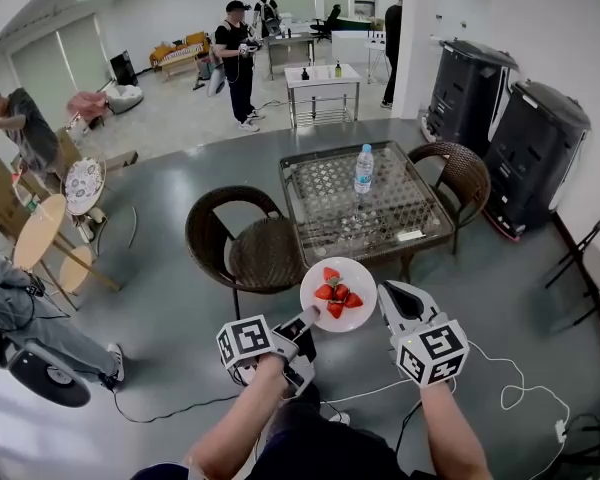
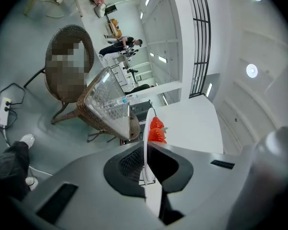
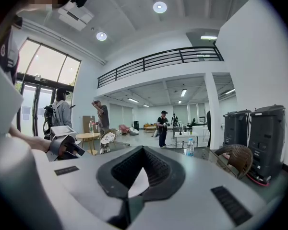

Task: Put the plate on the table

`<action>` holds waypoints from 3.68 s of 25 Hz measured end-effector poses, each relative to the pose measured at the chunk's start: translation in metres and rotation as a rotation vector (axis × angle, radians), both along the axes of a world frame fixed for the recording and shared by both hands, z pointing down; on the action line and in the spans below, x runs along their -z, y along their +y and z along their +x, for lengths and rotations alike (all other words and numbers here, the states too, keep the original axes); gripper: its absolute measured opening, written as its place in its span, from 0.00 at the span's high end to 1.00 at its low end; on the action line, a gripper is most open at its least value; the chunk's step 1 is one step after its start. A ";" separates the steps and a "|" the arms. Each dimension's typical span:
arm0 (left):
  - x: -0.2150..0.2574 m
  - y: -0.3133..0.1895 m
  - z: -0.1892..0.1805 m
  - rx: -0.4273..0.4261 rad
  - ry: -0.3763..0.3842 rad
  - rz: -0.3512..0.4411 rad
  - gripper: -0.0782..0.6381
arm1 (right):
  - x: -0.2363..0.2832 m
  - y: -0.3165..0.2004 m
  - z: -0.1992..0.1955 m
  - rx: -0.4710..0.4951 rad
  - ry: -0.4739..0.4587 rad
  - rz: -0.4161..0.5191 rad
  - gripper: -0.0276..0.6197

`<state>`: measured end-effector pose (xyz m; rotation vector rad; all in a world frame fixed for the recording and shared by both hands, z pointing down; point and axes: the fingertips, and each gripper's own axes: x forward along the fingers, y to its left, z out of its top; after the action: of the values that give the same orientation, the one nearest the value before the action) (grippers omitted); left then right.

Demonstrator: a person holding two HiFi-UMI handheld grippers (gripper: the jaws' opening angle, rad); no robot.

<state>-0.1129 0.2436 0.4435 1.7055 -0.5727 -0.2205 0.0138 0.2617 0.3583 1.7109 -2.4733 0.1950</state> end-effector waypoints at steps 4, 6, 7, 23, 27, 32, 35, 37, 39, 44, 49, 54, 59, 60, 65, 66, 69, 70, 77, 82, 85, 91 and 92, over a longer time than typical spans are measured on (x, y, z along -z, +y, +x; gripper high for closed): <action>-0.002 0.001 0.003 0.009 0.000 -0.005 0.87 | -0.001 0.001 0.004 0.009 -0.005 -0.001 0.95; -0.002 0.000 0.005 0.012 0.001 -0.004 0.87 | -0.002 0.000 0.007 0.011 -0.008 -0.002 0.95; -0.002 -0.001 0.005 0.014 0.000 -0.003 0.87 | -0.003 -0.001 0.008 0.012 -0.009 -0.003 0.95; -0.023 -0.074 0.026 0.009 0.006 -0.035 0.87 | -0.026 -0.066 0.035 -0.015 -0.014 -0.046 0.95; -0.035 -0.109 0.035 -0.004 -0.004 -0.053 0.87 | -0.035 -0.103 0.045 -0.025 -0.017 -0.065 0.95; -0.047 -0.157 0.045 -0.011 -0.011 -0.072 0.87 | -0.049 -0.153 0.054 -0.029 -0.026 -0.093 0.95; -0.052 -0.188 0.050 -0.020 -0.017 -0.084 0.87 | -0.055 -0.186 0.059 -0.034 -0.033 -0.110 0.95; -0.054 -0.209 0.052 -0.027 -0.016 -0.087 0.87 | -0.056 -0.208 0.063 -0.042 -0.031 -0.115 0.95; -0.054 -0.228 0.054 -0.036 -0.014 -0.086 0.87 | -0.056 -0.229 0.067 -0.055 -0.022 -0.119 0.95; -0.058 -0.273 0.056 -0.055 -0.011 -0.086 0.87 | -0.061 -0.278 0.072 -0.067 0.002 -0.135 0.95; -0.062 -0.308 0.054 -0.064 -0.019 -0.089 0.87 | -0.059 -0.317 0.077 -0.073 0.036 -0.131 0.95; -0.066 -0.329 0.055 -0.053 -0.021 -0.108 0.87 | -0.055 -0.344 0.081 -0.064 0.050 -0.126 0.95; -0.069 -0.343 0.064 -0.036 -0.019 -0.118 0.87 | -0.054 -0.363 0.089 -0.043 0.047 -0.116 0.95; -0.070 -0.345 0.065 -0.029 -0.018 -0.123 0.87 | -0.055 -0.366 0.089 -0.033 0.047 -0.116 0.95; -0.080 -0.360 0.063 0.027 -0.022 -0.136 0.87 | -0.059 -0.386 0.082 0.036 0.048 -0.114 0.95; -0.083 -0.363 0.064 0.040 -0.024 -0.137 0.87 | -0.062 -0.390 0.081 0.052 0.049 -0.113 0.95; -0.091 -0.373 0.068 0.082 -0.023 -0.148 0.87 | -0.071 -0.404 0.082 0.102 0.045 -0.125 0.95; -0.094 -0.376 0.069 0.098 -0.024 -0.153 0.87 | -0.074 -0.409 0.081 0.123 0.044 -0.130 0.95; -0.118 -0.401 0.074 0.169 -0.036 -0.185 0.87 | -0.094 -0.440 0.072 0.237 0.048 -0.164 0.95; -0.137 -0.414 0.076 0.195 -0.039 -0.199 0.87 | -0.109 -0.454 0.069 0.276 0.055 -0.192 0.95; -0.153 -0.422 0.077 0.203 -0.050 -0.221 0.87 | -0.120 -0.460 0.069 0.283 0.056 -0.214 0.95; -0.189 -0.445 0.078 0.209 -0.071 -0.257 0.87 | -0.144 -0.473 0.076 0.264 0.053 -0.259 0.95; -0.195 -0.448 0.079 0.207 -0.077 -0.263 0.87 | -0.148 -0.474 0.078 0.260 0.052 -0.268 0.95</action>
<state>-0.0342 -0.2042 0.6386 1.4046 -0.8011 -0.2174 0.0914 -0.2126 0.5061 1.2625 -2.4675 0.4252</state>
